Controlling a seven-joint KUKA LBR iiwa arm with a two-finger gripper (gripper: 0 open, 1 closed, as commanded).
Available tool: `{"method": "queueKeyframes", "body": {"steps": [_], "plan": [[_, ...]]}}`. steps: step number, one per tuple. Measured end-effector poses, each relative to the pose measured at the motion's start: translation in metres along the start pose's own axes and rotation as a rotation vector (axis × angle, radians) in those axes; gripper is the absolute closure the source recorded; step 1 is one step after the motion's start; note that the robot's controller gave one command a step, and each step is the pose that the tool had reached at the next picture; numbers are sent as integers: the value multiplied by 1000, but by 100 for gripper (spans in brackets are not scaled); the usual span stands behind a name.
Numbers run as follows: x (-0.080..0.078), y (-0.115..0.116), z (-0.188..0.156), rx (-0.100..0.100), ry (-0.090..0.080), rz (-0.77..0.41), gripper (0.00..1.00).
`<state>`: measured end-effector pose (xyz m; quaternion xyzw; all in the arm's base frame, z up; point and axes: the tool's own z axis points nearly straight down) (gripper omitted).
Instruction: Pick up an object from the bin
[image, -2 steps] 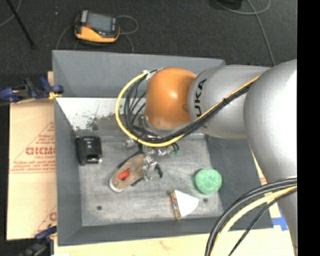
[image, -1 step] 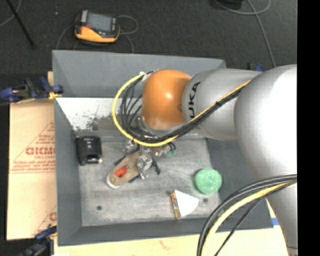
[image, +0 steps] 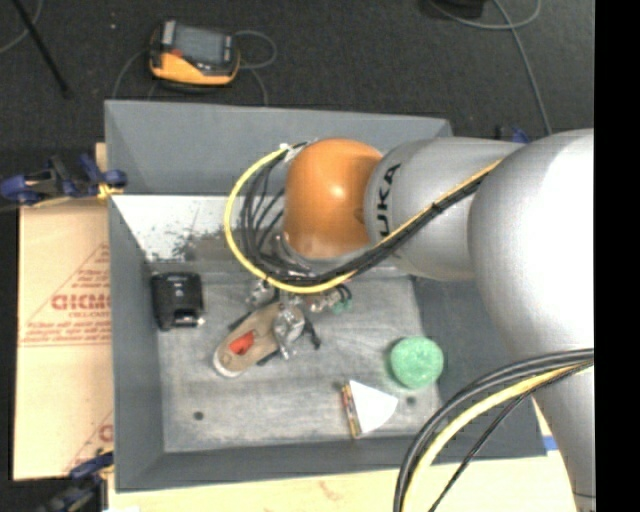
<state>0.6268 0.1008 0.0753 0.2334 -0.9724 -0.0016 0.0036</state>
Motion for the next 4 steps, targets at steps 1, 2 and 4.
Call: {"method": "queueKeyframes", "body": {"steps": [1, 2, 4], "plan": [[0, 0, -2, 0, 0, 0, 100], [1, 0, -10, 2, -5, 0, 100], [0, 0, -26, 5, -12, 2, 100]]}}
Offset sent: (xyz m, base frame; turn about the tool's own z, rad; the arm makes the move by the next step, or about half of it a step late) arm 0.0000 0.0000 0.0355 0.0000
